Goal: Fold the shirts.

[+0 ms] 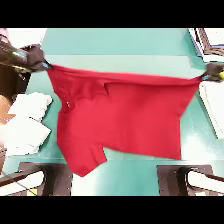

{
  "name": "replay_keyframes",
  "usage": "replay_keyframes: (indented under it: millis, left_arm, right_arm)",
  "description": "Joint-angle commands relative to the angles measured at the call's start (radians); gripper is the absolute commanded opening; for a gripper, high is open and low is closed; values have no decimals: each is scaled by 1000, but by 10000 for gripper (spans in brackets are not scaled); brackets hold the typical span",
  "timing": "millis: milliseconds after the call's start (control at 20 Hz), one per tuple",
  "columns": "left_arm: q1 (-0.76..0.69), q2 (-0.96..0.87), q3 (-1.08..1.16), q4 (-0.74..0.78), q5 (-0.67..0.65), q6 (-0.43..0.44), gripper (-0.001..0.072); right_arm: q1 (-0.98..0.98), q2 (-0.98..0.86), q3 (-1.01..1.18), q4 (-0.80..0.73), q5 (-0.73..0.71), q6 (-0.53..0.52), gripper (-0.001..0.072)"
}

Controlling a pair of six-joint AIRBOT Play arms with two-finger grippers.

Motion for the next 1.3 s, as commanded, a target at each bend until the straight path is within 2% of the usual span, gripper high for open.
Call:
replay_keyframes:
  millis: [0,150,300,400,550,700,750,900,1050,1100,1150,1200,1250]
  left_arm:
    - [1,-207,-30,-10,137,38,24]
    - [1,-324,85,-9,290,64,24]
    - [1,-370,164,-9,369,64,24]
    - [3,-367,164,-6,361,65,25]
    - [17,-363,164,-2,223,122,25]
    - [15,-363,156,74,23,127,24]
    - [9,-363,140,100,-5,127,25]
    - [-6,-364,23,109,24,139,25]
    - [-22,-364,-126,106,119,141,28]
    - [-21,-364,-153,106,134,136,182]
    - [-18,-364,-161,107,127,129,485]
    - [-11,-357,-160,103,103,126,536]
    - [-2,-339,-160,103,71,127,539]
  right_arm:
    - [57,-246,39,-68,-62,11,15]
    - [55,-401,232,-26,-147,11,15]
    - [56,-470,381,-26,-175,11,15]
    - [56,-473,426,-29,-181,11,14]
    - [56,-445,432,-37,-149,11,14]
    - [63,-399,348,-37,-109,11,14]
    - [64,-374,283,-37,-114,11,14]
    - [92,-299,61,-36,-182,12,15]
    - [125,-251,-101,-32,-266,18,16]
    - [128,-244,-132,-30,-266,24,40]
    - [129,-244,-139,-25,-251,24,212]
    - [128,-242,-138,-25,-231,24,348]
    - [121,-229,-138,-24,-204,24,347]
